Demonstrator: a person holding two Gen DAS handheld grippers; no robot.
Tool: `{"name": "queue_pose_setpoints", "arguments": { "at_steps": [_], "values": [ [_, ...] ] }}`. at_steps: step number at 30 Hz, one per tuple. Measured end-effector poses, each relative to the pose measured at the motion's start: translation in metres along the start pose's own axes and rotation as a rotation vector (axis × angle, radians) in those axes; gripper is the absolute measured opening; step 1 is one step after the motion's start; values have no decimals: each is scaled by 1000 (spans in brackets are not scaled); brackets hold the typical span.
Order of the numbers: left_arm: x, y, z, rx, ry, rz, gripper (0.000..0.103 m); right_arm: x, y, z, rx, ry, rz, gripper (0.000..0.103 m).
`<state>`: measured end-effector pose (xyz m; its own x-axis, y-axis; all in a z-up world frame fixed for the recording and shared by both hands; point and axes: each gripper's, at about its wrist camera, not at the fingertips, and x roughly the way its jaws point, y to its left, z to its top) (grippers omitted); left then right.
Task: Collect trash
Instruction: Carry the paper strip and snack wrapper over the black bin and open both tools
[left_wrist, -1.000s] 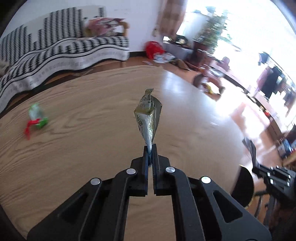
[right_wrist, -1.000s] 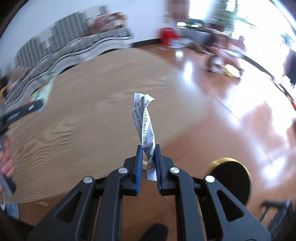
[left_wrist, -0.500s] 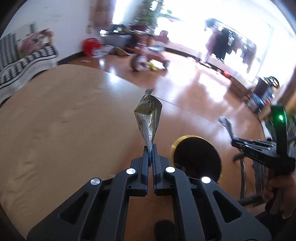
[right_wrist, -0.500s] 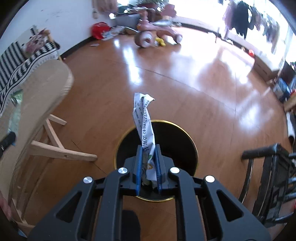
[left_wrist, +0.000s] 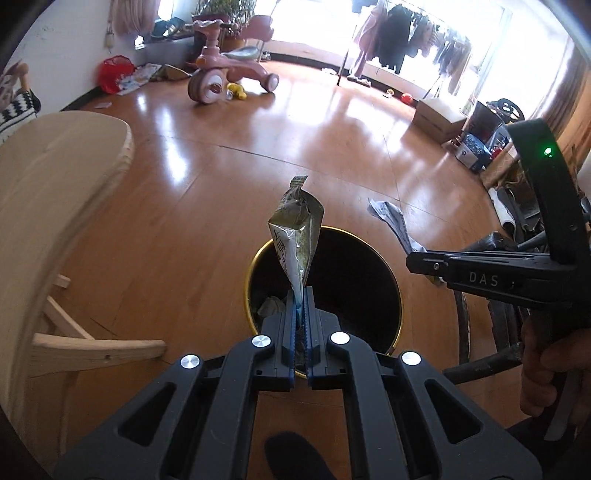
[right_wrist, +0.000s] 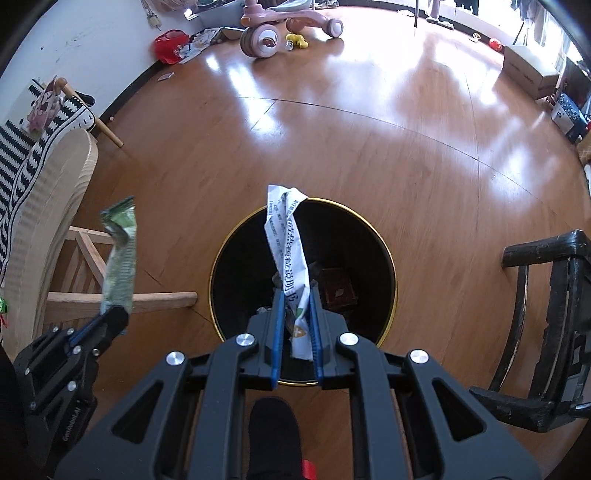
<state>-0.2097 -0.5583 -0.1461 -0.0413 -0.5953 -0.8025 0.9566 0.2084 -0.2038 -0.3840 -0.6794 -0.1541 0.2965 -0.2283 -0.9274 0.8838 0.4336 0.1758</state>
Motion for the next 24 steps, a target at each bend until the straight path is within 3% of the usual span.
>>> {"name": "queue_pose_setpoints", "arguments": {
  "at_steps": [13,15,17,24],
  "values": [
    [29,-7,10,3,32,-35,2,11,-23,6,52,30,2,14],
    [32,-7,10,5,39,-37,2,11,-25,6,57,29,-1,20],
    [35,-8,10,7,43,-37,2,9,-26,5,62,19,-5,54],
    [45,-11,10,14,62,-46,2,2,-30,5,75,-16,-21,57]
  ]
}}
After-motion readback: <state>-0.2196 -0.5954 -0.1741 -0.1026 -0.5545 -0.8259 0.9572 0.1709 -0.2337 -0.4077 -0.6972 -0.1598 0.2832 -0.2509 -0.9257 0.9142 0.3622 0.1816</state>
